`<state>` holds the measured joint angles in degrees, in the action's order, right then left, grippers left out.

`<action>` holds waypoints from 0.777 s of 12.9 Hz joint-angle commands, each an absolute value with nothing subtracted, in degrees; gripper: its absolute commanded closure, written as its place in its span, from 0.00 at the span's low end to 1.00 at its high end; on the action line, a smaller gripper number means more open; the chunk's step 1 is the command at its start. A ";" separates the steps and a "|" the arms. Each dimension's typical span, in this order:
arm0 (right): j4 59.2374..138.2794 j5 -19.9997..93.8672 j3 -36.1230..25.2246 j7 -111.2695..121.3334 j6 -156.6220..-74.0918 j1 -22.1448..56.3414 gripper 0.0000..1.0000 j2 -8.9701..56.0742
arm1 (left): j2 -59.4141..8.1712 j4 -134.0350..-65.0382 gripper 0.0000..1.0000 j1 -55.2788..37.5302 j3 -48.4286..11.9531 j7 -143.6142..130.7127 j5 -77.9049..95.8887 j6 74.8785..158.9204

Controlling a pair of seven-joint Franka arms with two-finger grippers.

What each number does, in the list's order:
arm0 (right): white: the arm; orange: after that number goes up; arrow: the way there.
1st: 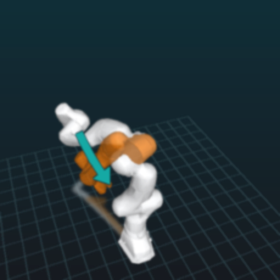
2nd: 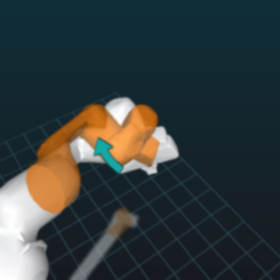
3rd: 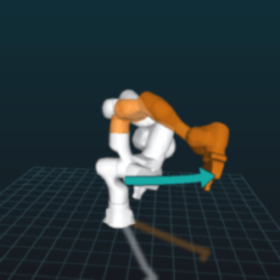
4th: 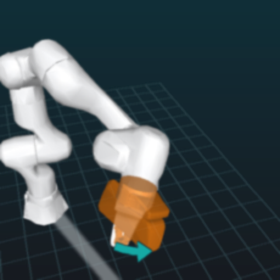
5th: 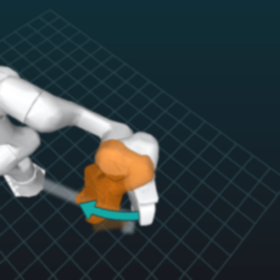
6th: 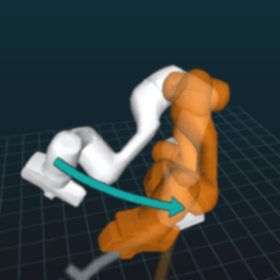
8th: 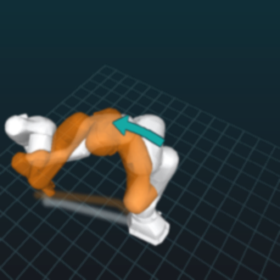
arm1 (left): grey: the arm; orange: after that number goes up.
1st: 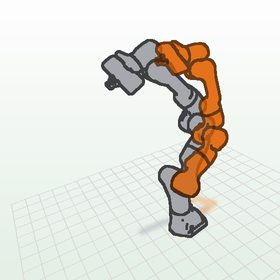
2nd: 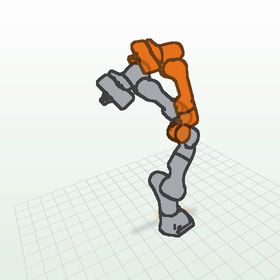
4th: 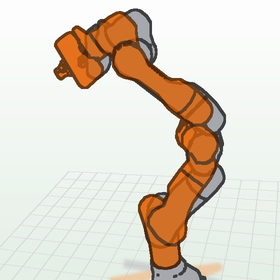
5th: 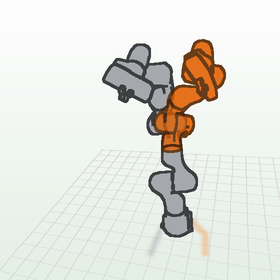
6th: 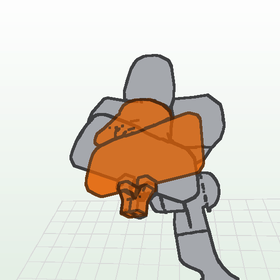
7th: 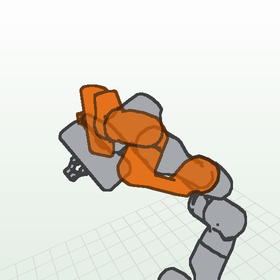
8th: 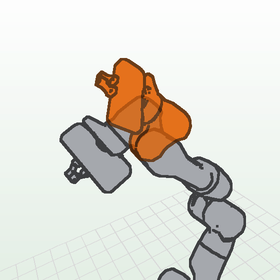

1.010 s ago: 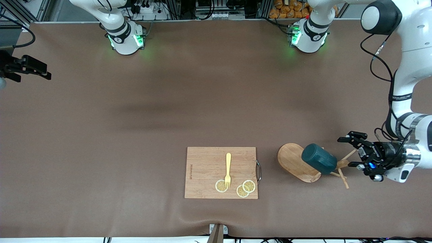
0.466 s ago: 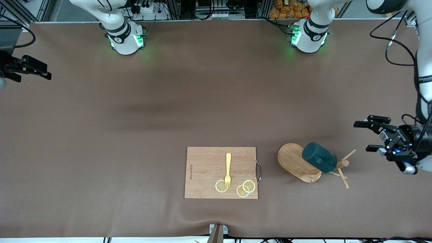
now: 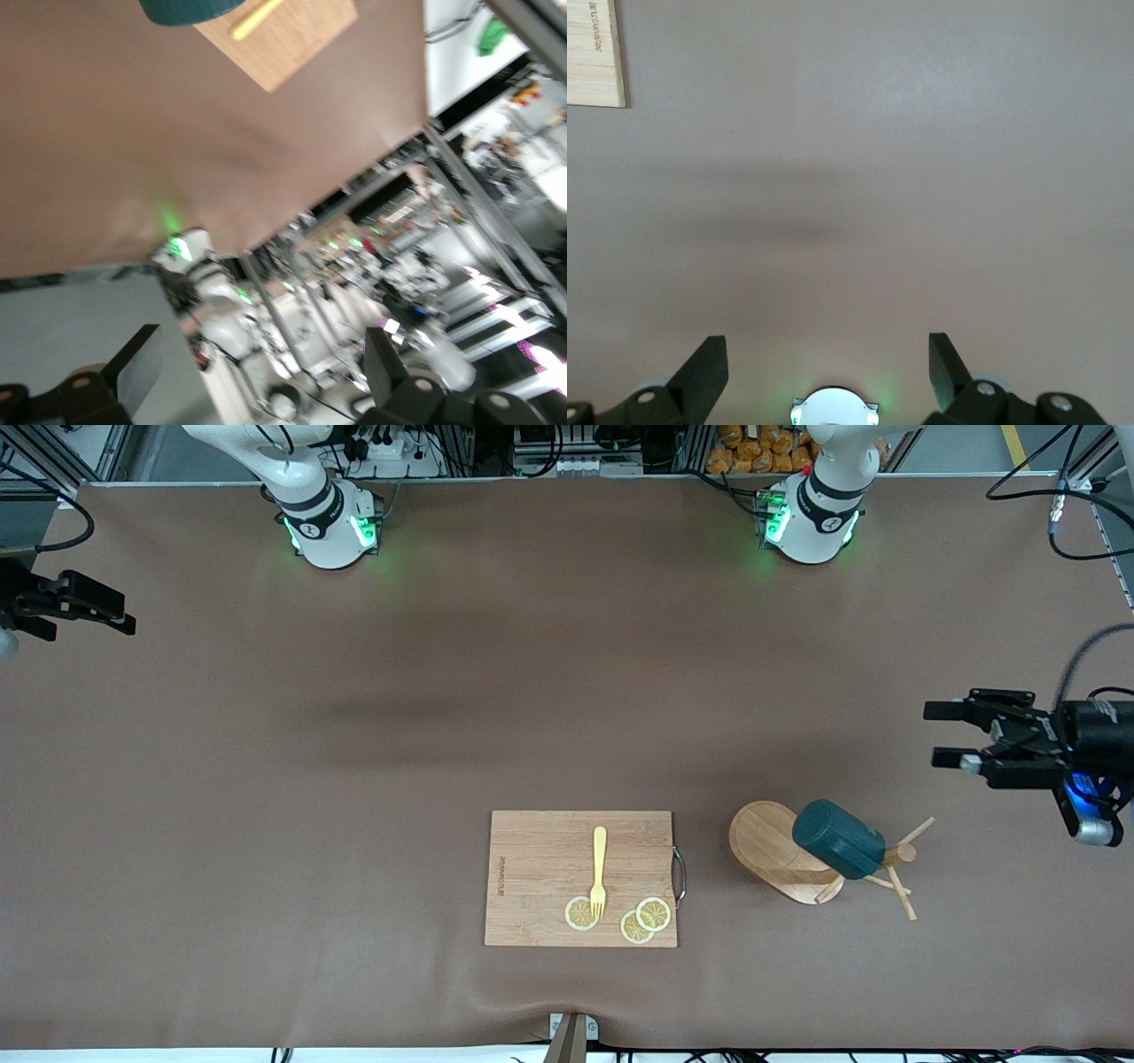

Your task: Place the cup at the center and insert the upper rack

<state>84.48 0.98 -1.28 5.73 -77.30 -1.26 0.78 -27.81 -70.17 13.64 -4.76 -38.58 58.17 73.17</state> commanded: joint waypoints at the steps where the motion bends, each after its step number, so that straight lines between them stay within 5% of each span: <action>1: 85.08 1.14 -1.14 4.83 -77.17 -2.45 0.00 -0.18 | -23.30 -71.72 0.00 12.75 -8.07 -36.74 47.42 73.56; 10: 85.08 0.70 -1.14 0.79 -77.17 -3.34 0.00 -0.26 | -17.14 -72.86 0.00 13.10 -26.00 -34.54 1.43 74.09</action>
